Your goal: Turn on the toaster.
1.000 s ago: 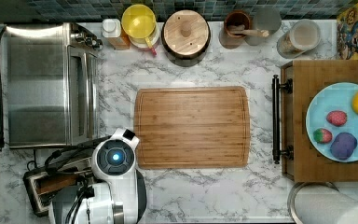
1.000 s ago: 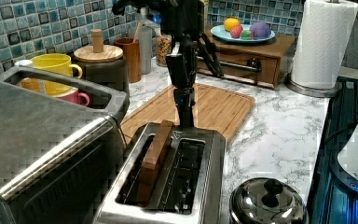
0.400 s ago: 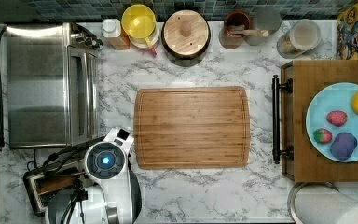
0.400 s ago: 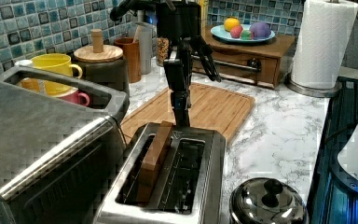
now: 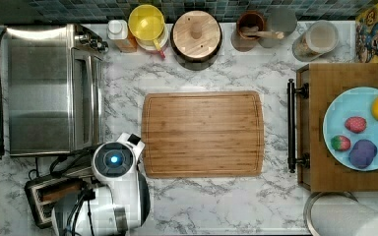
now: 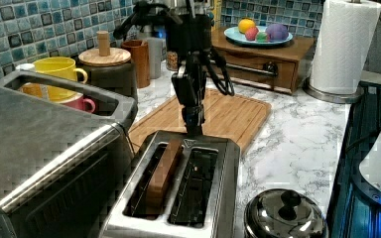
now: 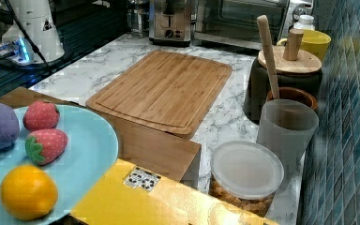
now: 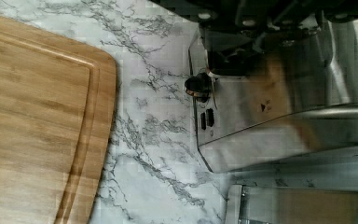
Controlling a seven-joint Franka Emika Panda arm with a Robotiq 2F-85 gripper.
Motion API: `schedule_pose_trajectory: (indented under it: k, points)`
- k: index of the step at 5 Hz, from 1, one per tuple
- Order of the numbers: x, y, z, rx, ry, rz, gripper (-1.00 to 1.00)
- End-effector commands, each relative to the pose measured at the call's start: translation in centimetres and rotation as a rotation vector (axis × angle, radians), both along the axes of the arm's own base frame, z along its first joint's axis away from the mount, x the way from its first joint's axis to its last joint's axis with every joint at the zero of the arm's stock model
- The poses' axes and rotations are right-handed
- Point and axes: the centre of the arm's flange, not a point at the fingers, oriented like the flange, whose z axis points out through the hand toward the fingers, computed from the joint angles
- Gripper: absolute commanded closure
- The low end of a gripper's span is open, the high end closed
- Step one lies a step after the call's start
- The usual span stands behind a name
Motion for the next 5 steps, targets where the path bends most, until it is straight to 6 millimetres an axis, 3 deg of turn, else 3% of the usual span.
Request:
schedule_pose_trajectory:
  k: [1, 2, 5]
  points:
    - [-4.7, 0.6, -14.1, -0.189, 0.344, 0.008, 1.0]
    - [-6.2, -0.2, -15.3, -0.181, 0.373, -0.024, 1.0]
    - [-6.2, -0.2, -15.3, -0.18, 0.373, -0.024, 1.0]
